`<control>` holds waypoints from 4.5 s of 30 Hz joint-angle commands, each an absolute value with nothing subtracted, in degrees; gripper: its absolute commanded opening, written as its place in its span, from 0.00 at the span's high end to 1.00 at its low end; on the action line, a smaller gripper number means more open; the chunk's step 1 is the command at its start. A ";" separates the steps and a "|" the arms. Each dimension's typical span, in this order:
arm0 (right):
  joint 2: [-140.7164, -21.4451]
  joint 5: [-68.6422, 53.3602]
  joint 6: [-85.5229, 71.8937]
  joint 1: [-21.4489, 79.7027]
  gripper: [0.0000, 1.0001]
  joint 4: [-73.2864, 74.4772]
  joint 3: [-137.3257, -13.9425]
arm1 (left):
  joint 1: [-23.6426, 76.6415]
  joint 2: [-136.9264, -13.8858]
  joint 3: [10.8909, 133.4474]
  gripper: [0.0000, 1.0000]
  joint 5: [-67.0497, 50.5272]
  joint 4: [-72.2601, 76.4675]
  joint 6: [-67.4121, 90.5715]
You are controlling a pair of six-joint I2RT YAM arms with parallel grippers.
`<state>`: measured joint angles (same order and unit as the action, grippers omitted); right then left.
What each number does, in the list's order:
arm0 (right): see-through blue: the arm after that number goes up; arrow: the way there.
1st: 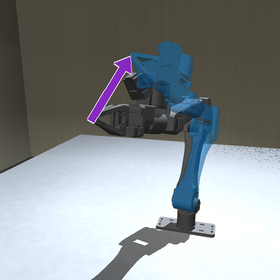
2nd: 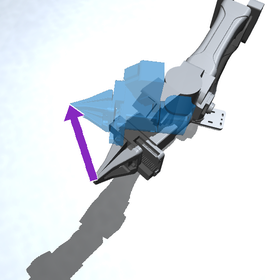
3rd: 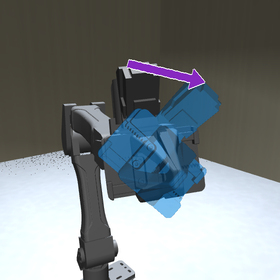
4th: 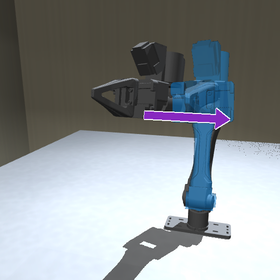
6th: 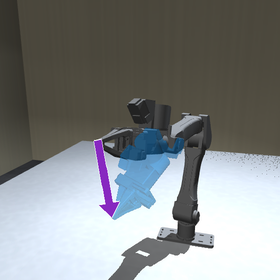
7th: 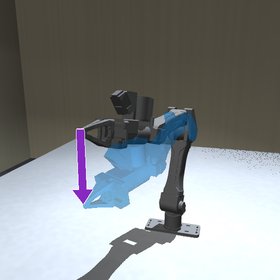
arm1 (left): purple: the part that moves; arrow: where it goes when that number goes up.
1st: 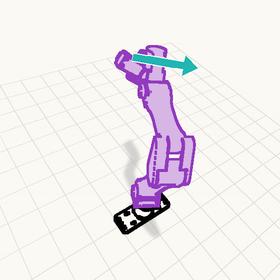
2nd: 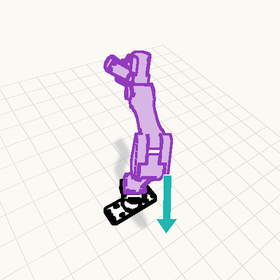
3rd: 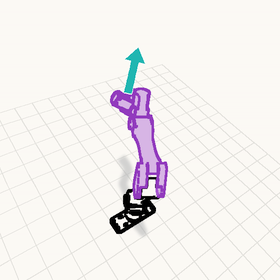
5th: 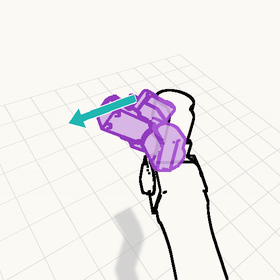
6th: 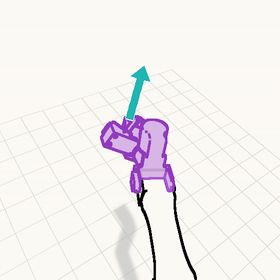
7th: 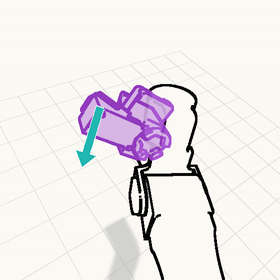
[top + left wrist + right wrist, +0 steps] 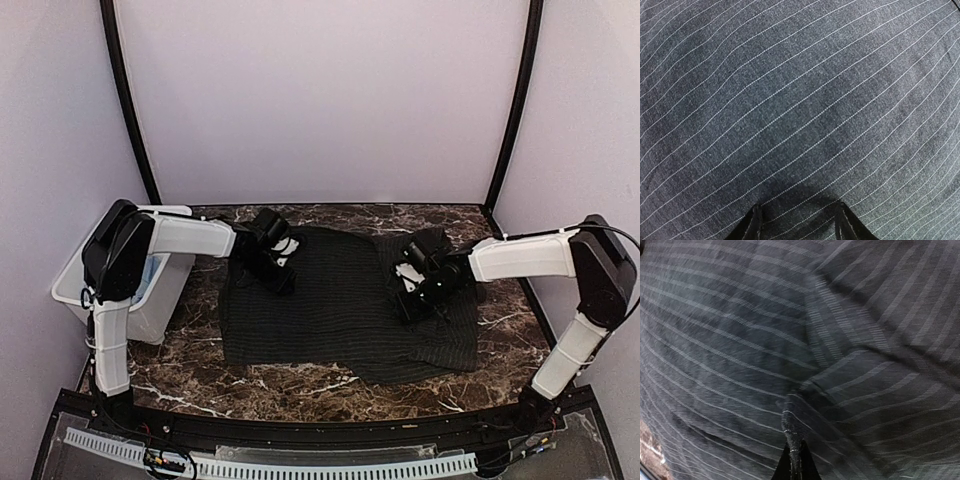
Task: Fold and stack the mixed laundry pile
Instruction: Move the flattened shirt to the center of the board, then pick up the flattened shirt from the center of the board.
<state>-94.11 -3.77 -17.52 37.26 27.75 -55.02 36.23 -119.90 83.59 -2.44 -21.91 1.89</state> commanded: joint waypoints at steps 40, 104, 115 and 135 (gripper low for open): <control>-73.71 4.84 -26.83 43.95 1.00 44.61 -61.82 | 22.68 -130.14 108.30 0.50 7.15 -28.66 11.41; -74.29 3.56 -23.65 41.38 1.00 46.94 -67.55 | 15.51 -137.28 125.87 0.57 -16.09 -40.71 -28.73; -74.50 3.90 -23.21 41.39 1.00 47.86 -69.52 | 15.47 -138.72 123.35 0.61 -12.26 -41.78 -31.02; -71.78 6.75 -22.59 40.87 1.00 50.42 -71.04 | 15.29 -139.30 120.45 0.71 -14.17 -41.61 -35.55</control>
